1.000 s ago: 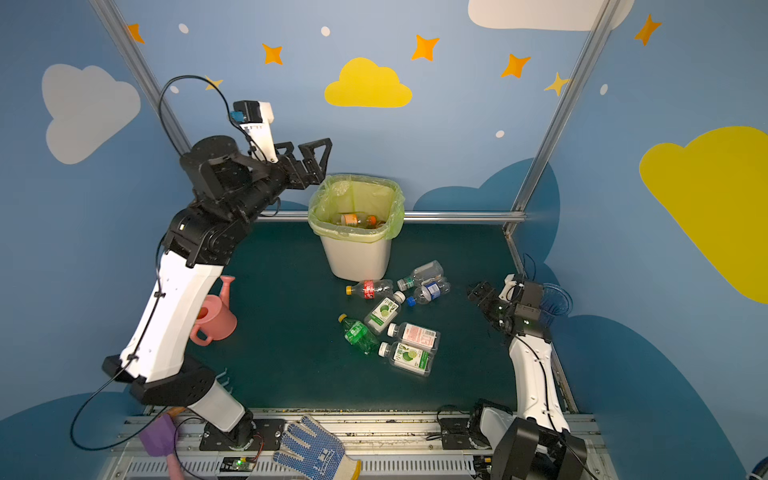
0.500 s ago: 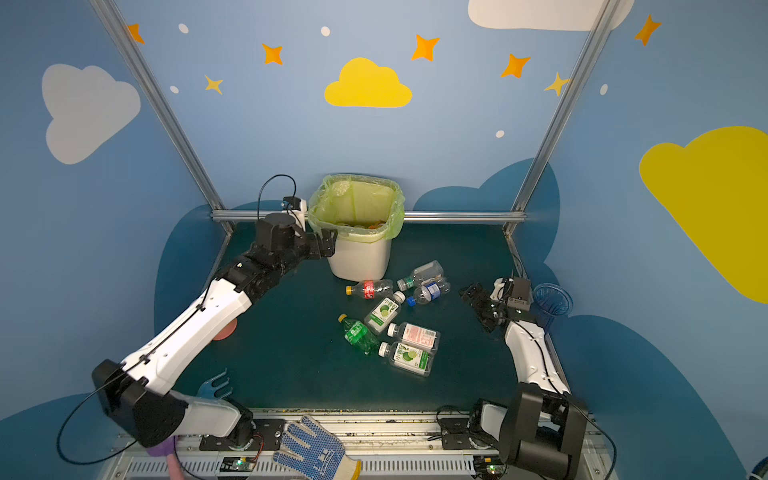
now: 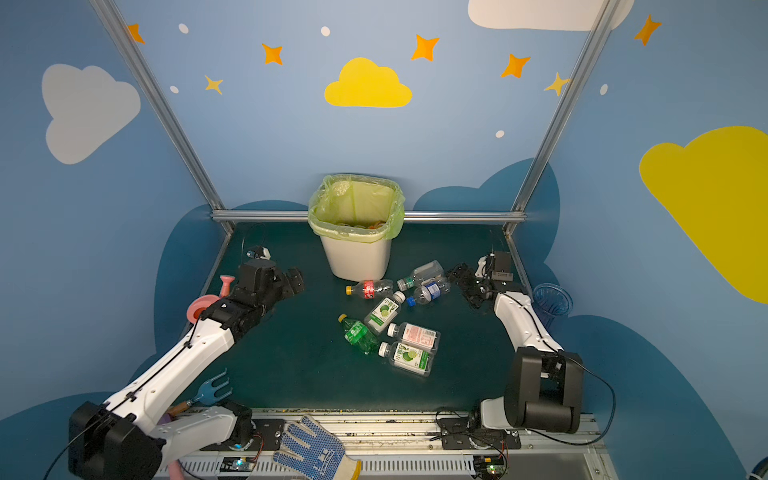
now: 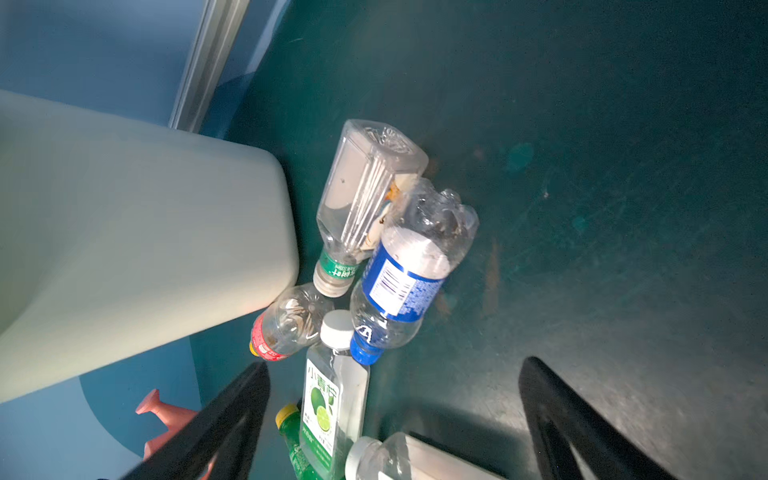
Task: Throw the plastic bottles in the bin
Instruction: 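Swing the left gripper back down while the right gripper reaches toward the pile, then lower the right gripper and close it on the blue-label water bottle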
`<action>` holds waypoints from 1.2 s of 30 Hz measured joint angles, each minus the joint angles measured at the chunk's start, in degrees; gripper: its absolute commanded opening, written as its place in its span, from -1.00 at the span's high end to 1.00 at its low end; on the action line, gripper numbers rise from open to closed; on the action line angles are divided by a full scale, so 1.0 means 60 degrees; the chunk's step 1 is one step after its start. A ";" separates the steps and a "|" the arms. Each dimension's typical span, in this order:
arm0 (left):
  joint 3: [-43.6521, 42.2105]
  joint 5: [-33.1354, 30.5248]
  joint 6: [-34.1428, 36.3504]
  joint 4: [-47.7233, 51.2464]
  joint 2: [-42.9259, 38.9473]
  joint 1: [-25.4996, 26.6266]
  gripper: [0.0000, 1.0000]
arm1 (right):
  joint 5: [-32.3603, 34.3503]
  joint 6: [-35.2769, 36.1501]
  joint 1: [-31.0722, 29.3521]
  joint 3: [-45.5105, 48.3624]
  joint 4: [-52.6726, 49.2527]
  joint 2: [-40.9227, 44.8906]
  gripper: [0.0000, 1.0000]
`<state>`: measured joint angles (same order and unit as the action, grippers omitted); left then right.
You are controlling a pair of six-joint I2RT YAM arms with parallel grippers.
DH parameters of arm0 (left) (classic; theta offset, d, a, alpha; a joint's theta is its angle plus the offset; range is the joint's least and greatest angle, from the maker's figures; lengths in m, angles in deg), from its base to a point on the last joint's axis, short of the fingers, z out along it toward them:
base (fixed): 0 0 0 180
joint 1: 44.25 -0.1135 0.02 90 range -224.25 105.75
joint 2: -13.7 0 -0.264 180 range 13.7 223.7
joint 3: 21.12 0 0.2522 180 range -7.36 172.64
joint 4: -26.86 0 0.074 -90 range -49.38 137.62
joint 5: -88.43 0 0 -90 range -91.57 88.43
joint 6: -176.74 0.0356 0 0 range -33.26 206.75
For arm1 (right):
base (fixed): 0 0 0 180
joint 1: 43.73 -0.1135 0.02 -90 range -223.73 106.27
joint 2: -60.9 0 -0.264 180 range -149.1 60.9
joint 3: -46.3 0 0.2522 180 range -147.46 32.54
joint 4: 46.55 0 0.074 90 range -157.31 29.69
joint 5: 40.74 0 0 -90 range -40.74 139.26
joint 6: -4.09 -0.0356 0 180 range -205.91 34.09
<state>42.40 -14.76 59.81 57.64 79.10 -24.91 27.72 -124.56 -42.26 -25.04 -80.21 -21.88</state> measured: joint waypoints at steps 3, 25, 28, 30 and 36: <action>-0.0368 0.0004 -0.0375 0.0018 0.0000 -0.0036 -1.00 | 0.0138 -0.0029 -0.0233 -0.0466 -0.0200 -0.0550 -0.74; -0.0852 0.0004 -0.0918 0.0022 -0.0084 -0.0284 -1.00 | 0.0401 -0.0390 -0.1038 -0.1045 -0.0459 -0.3187 -0.67; -0.0852 0.0004 -0.0922 0.0029 -0.0084 -0.0310 -1.00 | 0.0364 -0.0419 -0.1038 -0.1166 -0.0353 -0.3322 -0.60; -0.0852 0.0007 -0.0925 0.0047 -0.0084 -0.0331 -1.00 | 0.0350 -0.0426 -0.1042 -0.1231 -0.0288 -0.3402 -0.52; -0.0871 0.0018 -0.0991 0.0058 -0.0084 -0.0372 -1.00 | 0.0284 -0.0415 -0.1056 -0.1381 -0.0109 -0.3595 -0.54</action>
<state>37.17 -14.66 53.86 57.99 78.60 -27.14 29.43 -127.05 -48.59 -33.32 -80.87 -43.46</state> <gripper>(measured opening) 0.999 0.754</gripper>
